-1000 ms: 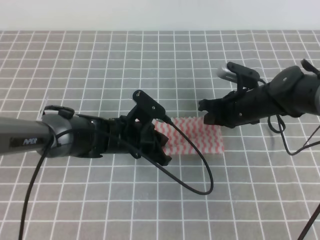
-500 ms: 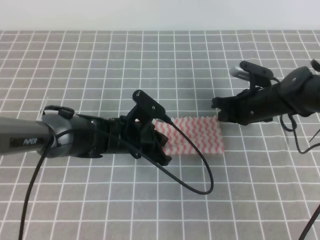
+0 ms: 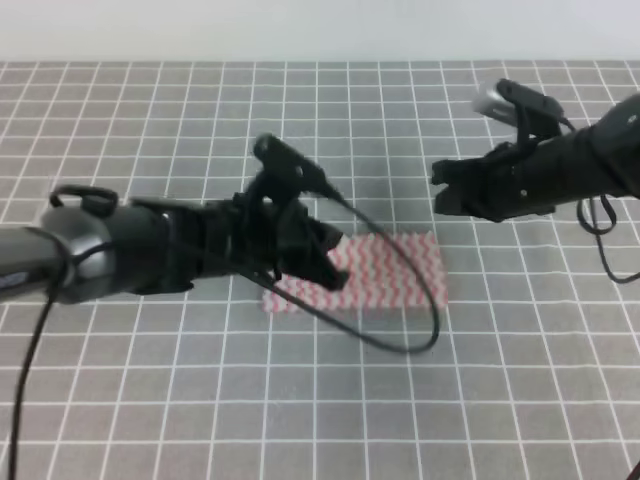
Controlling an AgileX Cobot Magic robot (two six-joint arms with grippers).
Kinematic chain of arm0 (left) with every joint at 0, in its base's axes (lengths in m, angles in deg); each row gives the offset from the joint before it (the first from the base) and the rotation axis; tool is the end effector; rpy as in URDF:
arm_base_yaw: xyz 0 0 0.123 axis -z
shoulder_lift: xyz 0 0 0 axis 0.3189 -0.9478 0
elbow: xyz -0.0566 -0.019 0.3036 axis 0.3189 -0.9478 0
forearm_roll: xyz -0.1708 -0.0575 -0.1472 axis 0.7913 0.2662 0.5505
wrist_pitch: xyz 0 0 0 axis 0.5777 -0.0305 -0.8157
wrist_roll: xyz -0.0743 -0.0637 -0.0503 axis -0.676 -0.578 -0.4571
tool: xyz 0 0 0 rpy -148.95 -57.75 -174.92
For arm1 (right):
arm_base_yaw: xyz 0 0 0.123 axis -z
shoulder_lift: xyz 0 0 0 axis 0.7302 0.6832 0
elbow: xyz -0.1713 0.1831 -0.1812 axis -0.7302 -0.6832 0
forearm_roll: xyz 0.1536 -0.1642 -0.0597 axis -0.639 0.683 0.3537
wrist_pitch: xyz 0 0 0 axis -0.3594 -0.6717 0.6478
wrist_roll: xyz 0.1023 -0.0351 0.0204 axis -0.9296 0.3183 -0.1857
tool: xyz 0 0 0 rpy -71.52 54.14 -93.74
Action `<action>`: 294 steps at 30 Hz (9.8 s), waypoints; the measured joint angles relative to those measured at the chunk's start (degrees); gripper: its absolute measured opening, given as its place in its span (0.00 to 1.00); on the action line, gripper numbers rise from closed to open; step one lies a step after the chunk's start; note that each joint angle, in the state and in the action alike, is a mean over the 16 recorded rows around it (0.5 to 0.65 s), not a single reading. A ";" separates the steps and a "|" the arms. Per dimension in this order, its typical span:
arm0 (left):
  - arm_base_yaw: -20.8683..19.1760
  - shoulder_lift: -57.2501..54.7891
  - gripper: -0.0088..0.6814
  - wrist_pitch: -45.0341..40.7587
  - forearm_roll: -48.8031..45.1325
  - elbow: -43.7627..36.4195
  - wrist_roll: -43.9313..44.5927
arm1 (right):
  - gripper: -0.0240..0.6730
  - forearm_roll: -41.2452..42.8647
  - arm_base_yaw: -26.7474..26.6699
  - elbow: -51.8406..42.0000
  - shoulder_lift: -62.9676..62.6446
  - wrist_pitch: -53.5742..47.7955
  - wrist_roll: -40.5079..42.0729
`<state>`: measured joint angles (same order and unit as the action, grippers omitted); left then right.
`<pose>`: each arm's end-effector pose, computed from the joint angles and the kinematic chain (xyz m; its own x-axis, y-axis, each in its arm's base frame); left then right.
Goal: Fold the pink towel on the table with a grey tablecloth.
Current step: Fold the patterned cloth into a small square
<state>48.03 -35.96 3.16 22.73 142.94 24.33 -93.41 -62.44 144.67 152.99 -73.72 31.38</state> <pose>0.3402 -0.2278 0.2117 -0.4200 0.3902 -0.8194 0.7349 0.6759 -0.0549 0.3910 0.1547 0.2283 -0.8725 0.0875 -0.4807 -0.1984 0.8357 0.5122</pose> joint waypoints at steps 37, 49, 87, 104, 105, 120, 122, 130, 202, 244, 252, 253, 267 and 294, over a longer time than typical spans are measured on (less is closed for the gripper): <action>-1.33 -5.21 0.01 -5.98 -1.23 0.09 -11.58 | 0.01 1.06 -3.30 0.06 6.69 -5.43 -0.32; -2.71 -4.20 0.01 -16.87 -0.93 0.09 -15.08 | 0.01 -0.98 -2.61 0.08 4.54 -9.33 -0.01; -8.14 0.11 0.01 -18.79 -10.55 0.22 -26.39 | 0.01 4.21 -2.63 0.78 1.69 -10.42 -2.95; -12.39 -3.02 0.01 -22.03 -23.71 5.47 -41.06 | 0.04 17.96 -2.56 4.62 -1.34 -10.88 -14.95; -12.39 -3.52 0.01 -22.04 -23.94 5.68 -41.40 | 0.04 18.13 -2.55 4.65 -1.28 -10.82 -15.16; -12.39 -8.44 0.01 -19.63 -27.08 6.34 -44.47 | 0.34 18.08 -0.86 4.66 2.64 -9.71 -18.37; -12.39 -8.59 0.01 -19.31 -27.65 6.35 -44.98 | 0.36 17.84 -0.44 4.66 3.05 -9.73 -18.49; -12.39 -8.75 0.01 -18.83 -29.08 6.40 -46.31 | 0.37 17.08 0.72 4.66 3.60 -9.72 -18.43; -12.39 -8.71 0.01 -20.74 -29.95 6.43 -46.93 | 0.02 5.86 0.50 9.72 7.08 -14.63 -13.85; -14.93 -8.49 0.01 -26.01 -34.01 12.05 -48.85 | 0.02 -0.13 -5.50 10.21 7.27 -9.09 -8.87; -16.54 -8.51 0.01 -26.14 -34.40 12.05 -49.21 | 0.02 -0.11 -5.51 10.22 7.24 -9.04 -8.89; -16.62 -8.52 0.01 -26.02 -34.46 12.05 -49.24 | 0.02 -0.11 -5.51 10.22 7.24 -9.03 -8.90; -16.42 -8.63 0.01 -22.13 -34.94 12.06 -49.46 | 0.01 -0.14 -5.51 10.22 7.24 -9.00 -8.92; -15.07 -10.14 0.01 -20.66 -32.65 12.07 -46.75 | 0.01 -0.09 -5.50 10.21 7.27 -9.14 -8.91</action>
<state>32.96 -46.10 -17.50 -9.92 155.01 -22.42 -93.51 -67.94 154.88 160.26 -82.87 22.47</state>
